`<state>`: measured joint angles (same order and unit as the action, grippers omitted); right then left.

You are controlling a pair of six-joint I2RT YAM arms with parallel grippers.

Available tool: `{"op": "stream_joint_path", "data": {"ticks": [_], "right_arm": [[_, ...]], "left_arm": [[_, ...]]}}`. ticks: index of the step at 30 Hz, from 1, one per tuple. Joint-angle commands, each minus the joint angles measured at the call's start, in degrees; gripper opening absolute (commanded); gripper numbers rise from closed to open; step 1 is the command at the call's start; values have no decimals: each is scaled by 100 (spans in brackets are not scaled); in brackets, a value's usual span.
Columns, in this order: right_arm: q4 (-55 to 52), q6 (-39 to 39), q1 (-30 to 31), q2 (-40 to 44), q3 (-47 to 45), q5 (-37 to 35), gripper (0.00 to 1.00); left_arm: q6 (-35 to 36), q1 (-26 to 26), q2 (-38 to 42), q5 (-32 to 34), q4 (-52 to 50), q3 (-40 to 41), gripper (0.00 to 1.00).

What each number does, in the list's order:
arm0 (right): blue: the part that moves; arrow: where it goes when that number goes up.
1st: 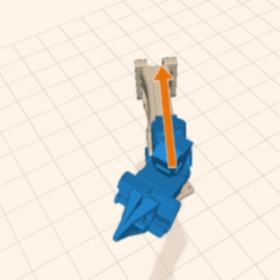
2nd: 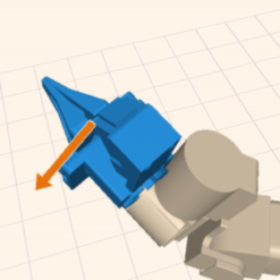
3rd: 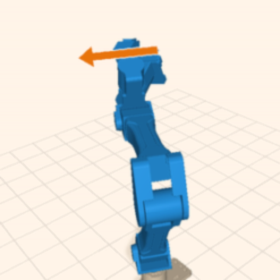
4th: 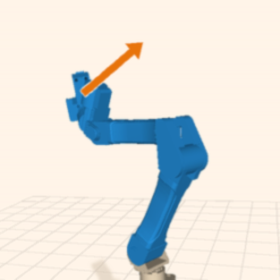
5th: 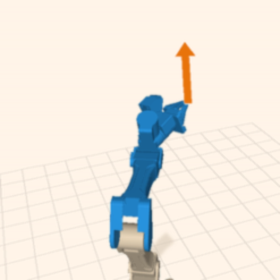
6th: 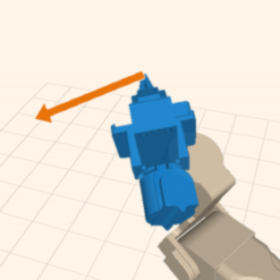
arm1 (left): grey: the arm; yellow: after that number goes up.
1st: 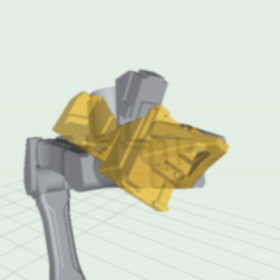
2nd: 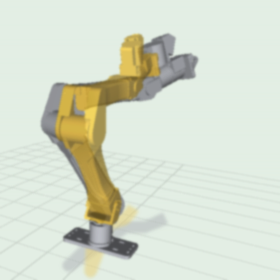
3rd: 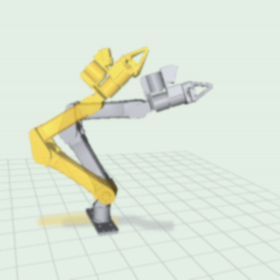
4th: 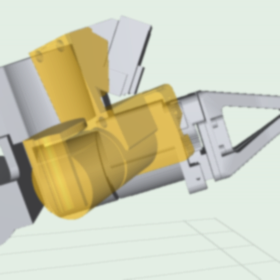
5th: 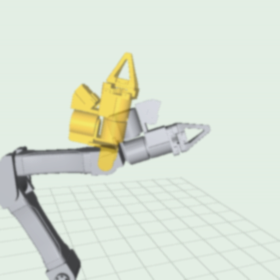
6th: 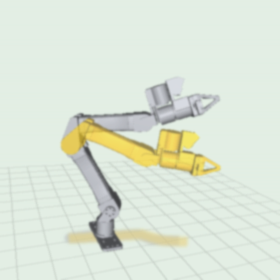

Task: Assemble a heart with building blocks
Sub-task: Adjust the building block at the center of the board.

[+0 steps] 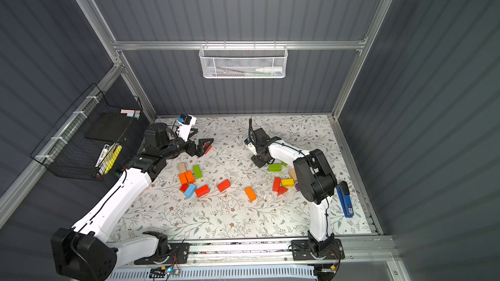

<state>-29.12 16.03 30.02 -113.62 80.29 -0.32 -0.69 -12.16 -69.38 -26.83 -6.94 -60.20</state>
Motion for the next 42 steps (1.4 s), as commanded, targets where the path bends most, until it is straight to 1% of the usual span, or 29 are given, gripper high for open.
{"op": "stream_joint_path", "data": {"ticks": [1, 13, 17, 21, 25, 28, 31, 34, 38, 42], "right_arm": [[-251, 189, 102, -215, 177, 96, 28], [-480, 260, 677, -767, 853, 60, 29], [-435, 234, 735, -630, 774, -9, 37], [-305, 124, 732, -218, 528, -143, 44], [-151, 58, 720, 234, 159, -177, 49], [-296, 122, 683, 391, 1, -282, 51], [-392, 91, 575, 470, -120, -140, 56], [-399, 67, 506, 504, -220, -190, 59], [-482, 91, 431, 462, -257, -180, 66], [-445, 136, 429, 335, -252, -125, 69]], "left_arm": [[-42, 30, 35, -59, 96, 35, 99], [-54, 30, 21, -71, 96, 33, 99], [-54, 30, 12, -69, 96, 23, 99], [-57, 30, 4, -79, 95, 23, 99], [-56, 30, -31, -93, 104, 22, 99], [-86, 34, -77, -159, 129, 18, 99], [-89, 38, -104, -192, 140, 11, 99], [-92, 31, -84, -194, 140, 17, 99], [-89, 30, -39, -184, 140, 30, 99], [-98, 36, -51, -192, 140, 26, 99]]}}
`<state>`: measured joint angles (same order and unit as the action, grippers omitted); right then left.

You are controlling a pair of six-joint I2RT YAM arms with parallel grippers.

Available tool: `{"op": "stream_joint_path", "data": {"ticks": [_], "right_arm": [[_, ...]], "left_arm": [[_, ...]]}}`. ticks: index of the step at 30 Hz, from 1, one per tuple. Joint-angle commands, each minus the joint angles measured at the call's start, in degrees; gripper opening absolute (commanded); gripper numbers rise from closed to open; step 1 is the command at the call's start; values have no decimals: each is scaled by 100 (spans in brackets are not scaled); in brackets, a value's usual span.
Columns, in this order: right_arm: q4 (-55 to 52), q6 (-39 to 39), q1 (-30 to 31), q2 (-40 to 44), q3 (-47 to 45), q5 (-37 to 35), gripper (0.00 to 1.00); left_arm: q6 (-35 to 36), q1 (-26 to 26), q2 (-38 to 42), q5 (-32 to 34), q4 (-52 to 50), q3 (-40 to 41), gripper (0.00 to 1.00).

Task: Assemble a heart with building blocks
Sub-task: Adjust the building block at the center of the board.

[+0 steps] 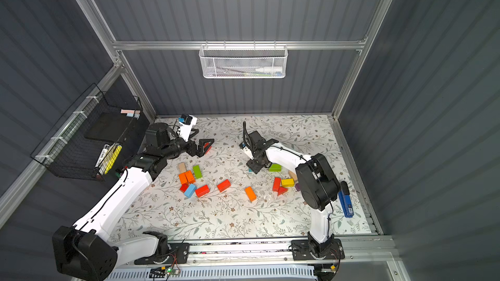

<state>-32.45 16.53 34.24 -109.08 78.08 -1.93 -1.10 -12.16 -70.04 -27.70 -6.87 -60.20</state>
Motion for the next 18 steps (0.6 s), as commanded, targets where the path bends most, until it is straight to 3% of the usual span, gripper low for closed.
{"op": "stream_joint_path", "data": {"ticks": [1, 9, 18], "right_arm": [[-96, 87, 12, -176, -12, 64, 69], [-66, 134, 15, -528, 177, 286, 69], [112, 289, 20, -762, 376, 78, 65]], "left_arm": [[-57, 38, 17, -98, 134, 24, 99], [-57, 30, 16, -76, 134, 34, 99], [-57, 30, 26, -77, 142, 19, 99]]}}
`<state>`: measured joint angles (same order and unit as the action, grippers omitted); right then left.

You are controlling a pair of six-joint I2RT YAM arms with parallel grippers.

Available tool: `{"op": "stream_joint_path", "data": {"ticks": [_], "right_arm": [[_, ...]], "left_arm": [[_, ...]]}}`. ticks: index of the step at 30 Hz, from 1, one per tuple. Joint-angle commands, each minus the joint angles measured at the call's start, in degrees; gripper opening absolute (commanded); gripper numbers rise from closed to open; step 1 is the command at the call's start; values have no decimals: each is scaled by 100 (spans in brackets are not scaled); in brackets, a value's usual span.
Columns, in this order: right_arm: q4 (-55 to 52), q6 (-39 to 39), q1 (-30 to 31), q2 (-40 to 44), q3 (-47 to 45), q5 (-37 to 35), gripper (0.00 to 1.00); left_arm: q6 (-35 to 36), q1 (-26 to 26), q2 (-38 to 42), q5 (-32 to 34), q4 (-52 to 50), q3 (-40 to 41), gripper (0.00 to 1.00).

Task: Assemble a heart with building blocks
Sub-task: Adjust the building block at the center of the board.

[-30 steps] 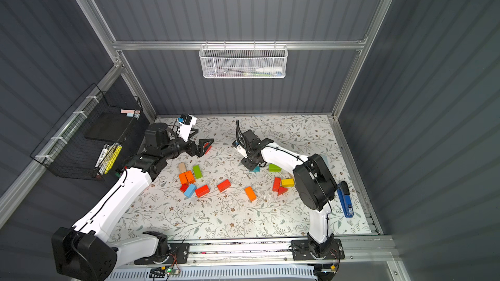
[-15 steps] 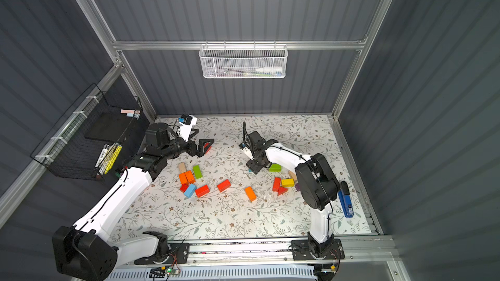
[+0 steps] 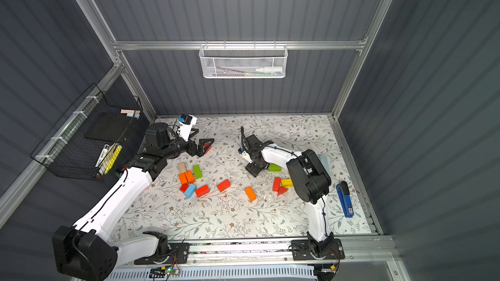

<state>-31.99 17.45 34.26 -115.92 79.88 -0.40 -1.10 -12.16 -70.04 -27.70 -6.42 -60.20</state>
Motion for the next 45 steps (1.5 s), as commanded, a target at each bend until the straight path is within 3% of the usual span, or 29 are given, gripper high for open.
{"op": "stream_joint_path", "data": {"ticks": [1, 12, 19, 25, 37, 45], "right_arm": [[101, 191, 14, -101, 218, -117, 64], [192, -149, 164, -451, 675, -1003, 37], [76, -284, 516, -857, 1046, -2015, 36], [164, -502, 496, -673, 924, -1746, 57], [-145, -844, -19, -114, 542, -460, 55], [-188, -795, -30, -315, 625, -206, 49]], "left_arm": [[-61, 31, 25, -78, 96, 26, 99], [-82, 39, -62, -154, 144, 26, 99], [-83, 38, -45, -150, 149, 23, 99], [-82, 39, -36, -128, 132, 23, 99], [-83, 38, -40, -131, 124, 16, 99], [-94, 39, -9, -107, 125, 25, 99]]}}
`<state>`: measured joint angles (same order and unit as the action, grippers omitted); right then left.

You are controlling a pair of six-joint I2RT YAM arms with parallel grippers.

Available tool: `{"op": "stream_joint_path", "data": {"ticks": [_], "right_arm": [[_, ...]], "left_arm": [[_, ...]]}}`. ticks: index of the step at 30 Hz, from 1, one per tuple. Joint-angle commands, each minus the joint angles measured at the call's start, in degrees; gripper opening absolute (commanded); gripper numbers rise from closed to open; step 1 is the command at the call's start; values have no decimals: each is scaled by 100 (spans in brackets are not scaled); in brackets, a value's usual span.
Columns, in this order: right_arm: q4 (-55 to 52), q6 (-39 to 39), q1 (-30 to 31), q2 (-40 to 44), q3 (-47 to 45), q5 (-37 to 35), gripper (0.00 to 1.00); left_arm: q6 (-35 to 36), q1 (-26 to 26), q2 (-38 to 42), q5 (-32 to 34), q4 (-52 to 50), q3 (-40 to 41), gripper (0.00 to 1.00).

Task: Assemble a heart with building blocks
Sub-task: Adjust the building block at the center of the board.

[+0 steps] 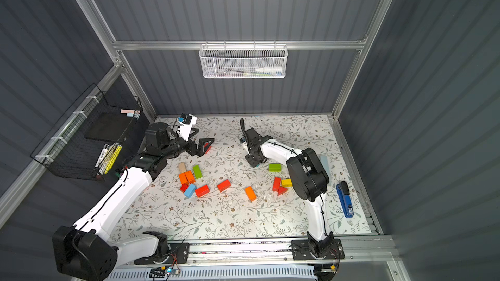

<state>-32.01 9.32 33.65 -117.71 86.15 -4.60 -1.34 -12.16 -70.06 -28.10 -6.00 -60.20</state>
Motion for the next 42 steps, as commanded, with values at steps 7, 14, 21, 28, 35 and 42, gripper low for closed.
{"op": "stream_joint_path", "data": {"ticks": [7, 14, 21, 28, 35, 42], "right_arm": [[-185, 114, 14, -248, 12, 112, 47], [-223, 160, -12, -297, 111, 104, 45], [-129, 220, 42, -280, 71, -263, 34], [36, 339, 482, -517, 137, -1978, 29], [-47, 468, 976, -1183, 455, -3823, 30], [-48, 449, 1403, -1469, 360, -4658, 30]], "left_arm": [[-68, 39, -16, -74, 83, 20, 99], [-68, 39, -7, -75, 81, 26, 99], [-73, 39, 10, -84, 81, 22, 99], [-91, 39, 34, -108, 81, 19, 99], [-129, 39, 94, -191, 115, 19, 99], [-182, 39, 211, -214, 129, 22, 99]]}}
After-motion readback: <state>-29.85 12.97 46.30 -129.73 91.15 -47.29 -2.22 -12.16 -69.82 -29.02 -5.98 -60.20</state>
